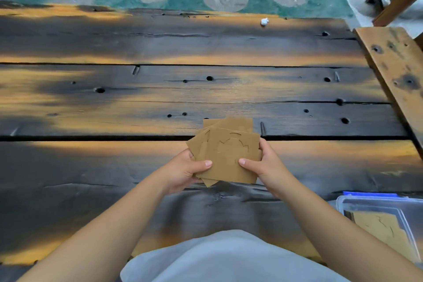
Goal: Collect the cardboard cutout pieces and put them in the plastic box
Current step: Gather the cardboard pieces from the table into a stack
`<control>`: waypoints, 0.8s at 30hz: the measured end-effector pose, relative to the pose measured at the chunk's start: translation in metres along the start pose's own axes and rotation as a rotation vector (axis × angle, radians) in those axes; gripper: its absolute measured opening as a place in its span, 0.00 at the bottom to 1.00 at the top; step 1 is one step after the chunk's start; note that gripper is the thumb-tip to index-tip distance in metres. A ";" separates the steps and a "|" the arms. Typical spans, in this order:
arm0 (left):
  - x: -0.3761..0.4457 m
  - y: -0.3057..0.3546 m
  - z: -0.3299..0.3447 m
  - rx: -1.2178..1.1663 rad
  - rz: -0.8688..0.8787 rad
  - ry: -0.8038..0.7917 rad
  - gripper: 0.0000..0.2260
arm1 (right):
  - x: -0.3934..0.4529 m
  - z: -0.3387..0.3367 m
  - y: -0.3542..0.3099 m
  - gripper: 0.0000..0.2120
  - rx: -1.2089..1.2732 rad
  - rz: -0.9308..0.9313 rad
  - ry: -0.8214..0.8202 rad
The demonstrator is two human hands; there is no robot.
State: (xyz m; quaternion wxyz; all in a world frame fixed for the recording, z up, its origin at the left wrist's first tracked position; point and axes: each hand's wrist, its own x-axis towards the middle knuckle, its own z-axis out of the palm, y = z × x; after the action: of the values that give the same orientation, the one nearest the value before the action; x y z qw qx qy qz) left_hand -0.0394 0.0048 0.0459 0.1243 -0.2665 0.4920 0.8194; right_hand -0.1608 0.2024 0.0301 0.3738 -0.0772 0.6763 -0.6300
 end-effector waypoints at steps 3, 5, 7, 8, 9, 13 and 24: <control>0.012 0.002 -0.003 0.287 0.156 0.210 0.22 | 0.005 0.000 0.001 0.22 -0.091 -0.029 0.051; 0.020 -0.001 -0.002 0.353 0.232 0.330 0.24 | 0.008 0.003 0.007 0.21 -0.192 -0.043 0.101; 0.026 -0.007 -0.002 0.341 0.241 0.346 0.24 | 0.014 0.007 0.015 0.21 -0.279 -0.033 0.147; 0.028 -0.011 -0.002 0.338 0.229 0.349 0.24 | 0.016 0.008 0.019 0.21 -0.323 -0.029 0.163; 0.030 -0.015 -0.004 0.340 0.208 0.356 0.23 | 0.018 0.008 0.023 0.21 -0.374 -0.026 0.168; 0.035 -0.025 -0.013 0.309 0.119 0.394 0.14 | 0.027 0.011 0.039 0.22 -0.534 0.005 0.113; 0.044 -0.035 -0.034 -0.043 -0.127 0.275 0.15 | 0.030 0.009 0.060 0.24 -0.628 -0.028 0.019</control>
State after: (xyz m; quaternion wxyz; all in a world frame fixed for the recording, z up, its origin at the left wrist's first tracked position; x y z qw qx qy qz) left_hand -0.0488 -0.0103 -0.0176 0.1014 -0.4094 0.4690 0.7760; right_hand -0.1550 0.1897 -0.0366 0.3168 -0.1923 0.8402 -0.3959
